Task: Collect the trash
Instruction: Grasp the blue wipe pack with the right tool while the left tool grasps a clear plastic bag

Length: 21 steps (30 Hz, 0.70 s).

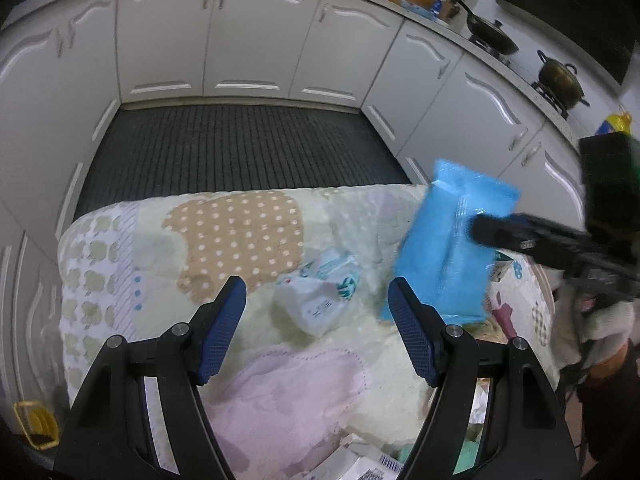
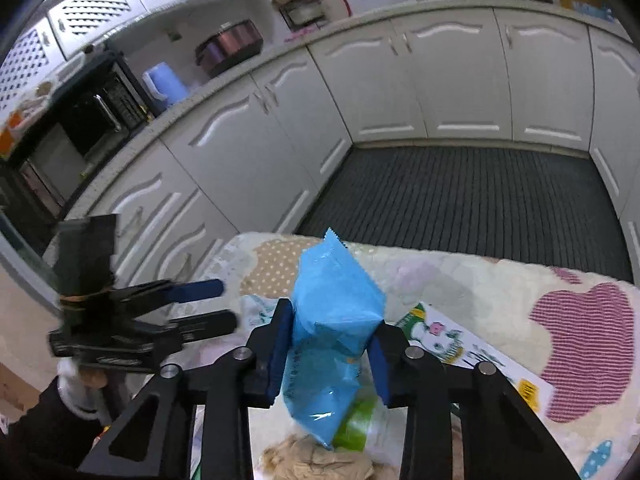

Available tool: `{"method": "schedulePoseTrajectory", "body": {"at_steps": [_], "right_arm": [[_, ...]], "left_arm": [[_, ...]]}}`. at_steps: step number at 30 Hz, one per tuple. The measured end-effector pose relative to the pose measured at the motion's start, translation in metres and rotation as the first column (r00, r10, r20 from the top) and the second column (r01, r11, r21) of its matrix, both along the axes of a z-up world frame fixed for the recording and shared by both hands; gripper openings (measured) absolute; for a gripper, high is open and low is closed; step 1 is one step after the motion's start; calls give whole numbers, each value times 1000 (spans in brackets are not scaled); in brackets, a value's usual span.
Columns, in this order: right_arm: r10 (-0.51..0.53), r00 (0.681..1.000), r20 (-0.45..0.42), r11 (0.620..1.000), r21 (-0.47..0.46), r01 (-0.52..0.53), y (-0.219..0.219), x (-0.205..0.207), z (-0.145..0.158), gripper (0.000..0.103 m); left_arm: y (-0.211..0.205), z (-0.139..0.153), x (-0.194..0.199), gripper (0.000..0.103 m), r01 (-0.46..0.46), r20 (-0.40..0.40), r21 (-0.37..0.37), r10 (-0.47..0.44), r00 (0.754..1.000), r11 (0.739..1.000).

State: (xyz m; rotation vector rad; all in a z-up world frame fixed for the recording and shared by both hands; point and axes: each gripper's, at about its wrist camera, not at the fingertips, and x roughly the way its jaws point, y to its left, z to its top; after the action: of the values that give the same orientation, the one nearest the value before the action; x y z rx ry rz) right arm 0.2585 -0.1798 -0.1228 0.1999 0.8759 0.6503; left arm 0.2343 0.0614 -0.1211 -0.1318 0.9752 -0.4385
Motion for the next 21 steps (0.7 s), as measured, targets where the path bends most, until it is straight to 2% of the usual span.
{"method": "schedulePoseTrajectory", "body": {"at_steps": [6,9,12,16,21], "right_arm": [[-45,999,6,988,145,44,-45,-22,23,32],[-72,997,-6,982,174,72,-60,-28,25,32],[-83,997,-12,982,172,84,-66,-35,25,32],[-85,996,-10,982,170,85,-66,-42,27,32],[-86,996,11,984,159,83,-65,-53,34,32]], "left_arm": [[-31,-11,10,73,63,-16,95,-62,998,993],[-43,-23,11,72,52,-37,157,-47,998,986],[-47,-31,12,40,32,-69,168,-20,997,985],[-46,-27,5,33,11,-69,147,-1,998,989],[-48,-2,-15,30,-1,-15,156,3,1000,988]]}}
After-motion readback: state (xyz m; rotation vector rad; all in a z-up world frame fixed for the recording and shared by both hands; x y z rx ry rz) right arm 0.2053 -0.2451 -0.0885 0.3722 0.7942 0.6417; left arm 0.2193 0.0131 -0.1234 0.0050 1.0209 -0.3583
